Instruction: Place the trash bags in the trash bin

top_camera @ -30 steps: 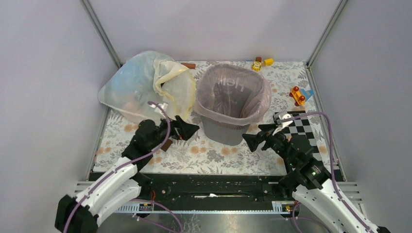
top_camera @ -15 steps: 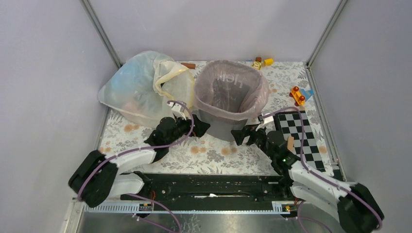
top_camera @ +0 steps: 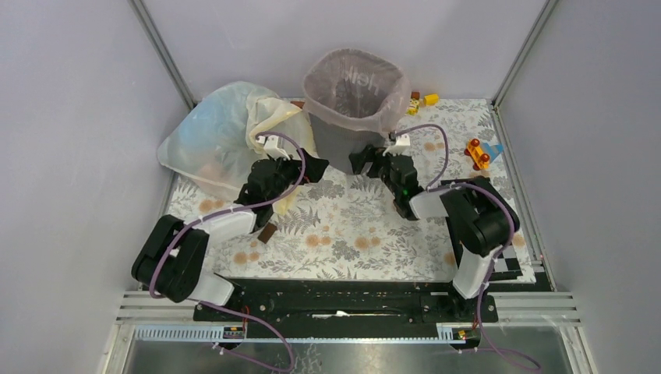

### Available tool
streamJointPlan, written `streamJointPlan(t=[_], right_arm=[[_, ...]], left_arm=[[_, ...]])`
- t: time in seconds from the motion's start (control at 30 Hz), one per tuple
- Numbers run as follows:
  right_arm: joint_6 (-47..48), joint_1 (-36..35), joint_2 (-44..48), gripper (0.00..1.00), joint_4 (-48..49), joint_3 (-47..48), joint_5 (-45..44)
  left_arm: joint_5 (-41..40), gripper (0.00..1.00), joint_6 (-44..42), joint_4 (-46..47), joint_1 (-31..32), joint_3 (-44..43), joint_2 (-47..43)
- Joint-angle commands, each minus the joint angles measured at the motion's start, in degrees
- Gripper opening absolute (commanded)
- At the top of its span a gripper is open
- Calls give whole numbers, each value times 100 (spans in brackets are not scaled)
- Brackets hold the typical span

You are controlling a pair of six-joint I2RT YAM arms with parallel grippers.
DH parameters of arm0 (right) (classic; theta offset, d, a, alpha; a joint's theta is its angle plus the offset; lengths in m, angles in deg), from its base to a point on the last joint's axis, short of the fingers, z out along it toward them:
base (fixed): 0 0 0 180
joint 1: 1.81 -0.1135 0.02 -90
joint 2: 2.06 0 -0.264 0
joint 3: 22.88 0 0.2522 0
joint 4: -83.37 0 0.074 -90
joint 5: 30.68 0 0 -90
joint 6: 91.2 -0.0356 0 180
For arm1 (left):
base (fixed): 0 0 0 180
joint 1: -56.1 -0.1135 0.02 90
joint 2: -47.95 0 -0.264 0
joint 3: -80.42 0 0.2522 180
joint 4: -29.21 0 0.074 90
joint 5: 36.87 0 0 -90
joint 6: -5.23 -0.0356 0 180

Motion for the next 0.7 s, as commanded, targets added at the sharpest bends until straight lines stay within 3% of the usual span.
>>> streamJointPlan(t=[0.0, 0.23, 0.47, 0.67], right_arm=[[-307, 298, -394, 97, 487, 831, 290], [-101, 487, 755, 100, 446, -169, 301], [629, 550, 2245, 100, -357, -1375, -302], [874, 549, 3393, 100, 280, -2568, -917]], left_arm=[[93, 99, -274, -280, -48, -101, -670], [-832, 99, -764, -1558, -195, 367, -2179], [-1773, 99, -708, -1777, -196, 987, -3233], [-2625, 99, -1578, -1828, -200, 1340, -3897]])
